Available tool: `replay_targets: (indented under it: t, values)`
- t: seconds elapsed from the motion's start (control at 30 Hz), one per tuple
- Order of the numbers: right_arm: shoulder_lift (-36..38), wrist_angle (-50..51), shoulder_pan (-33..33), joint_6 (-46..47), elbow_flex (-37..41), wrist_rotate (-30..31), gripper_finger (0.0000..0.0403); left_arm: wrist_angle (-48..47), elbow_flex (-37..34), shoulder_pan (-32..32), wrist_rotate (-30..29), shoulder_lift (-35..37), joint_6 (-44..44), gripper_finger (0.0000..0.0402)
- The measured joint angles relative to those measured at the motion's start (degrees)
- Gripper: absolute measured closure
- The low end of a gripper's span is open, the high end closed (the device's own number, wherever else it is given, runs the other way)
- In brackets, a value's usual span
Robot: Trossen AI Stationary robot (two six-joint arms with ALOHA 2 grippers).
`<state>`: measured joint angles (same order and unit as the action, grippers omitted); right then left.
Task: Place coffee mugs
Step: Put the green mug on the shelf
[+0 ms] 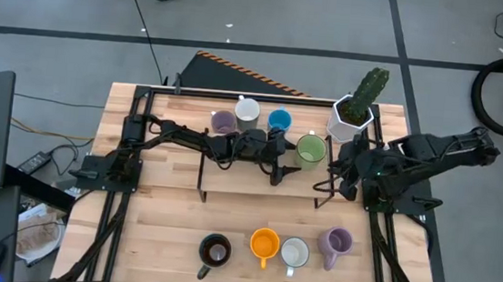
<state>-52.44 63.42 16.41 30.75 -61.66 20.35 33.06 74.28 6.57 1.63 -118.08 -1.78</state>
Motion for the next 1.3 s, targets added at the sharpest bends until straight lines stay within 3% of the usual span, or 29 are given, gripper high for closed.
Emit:
replay_targets:
  t: [0.3,0.67,1.3]
  values:
    - [-4.41,4.68,-6.01,0.26,-0.38,-2.43,0.0325,0.90,0.00,0.72,1.76,0.00,-0.03,0.0047]
    - [-4.12,3.57,-12.65,-6.93,-0.38,-2.00,0.0325,-0.44,2.53,0.66,2.40,-0.09,0.41,0.0047]
    - [-4.07,1.16,-14.81,-11.44,-0.40,-2.04,0.0325,-3.78,4.55,2.02,2.05,-0.24,4.13,0.0047]
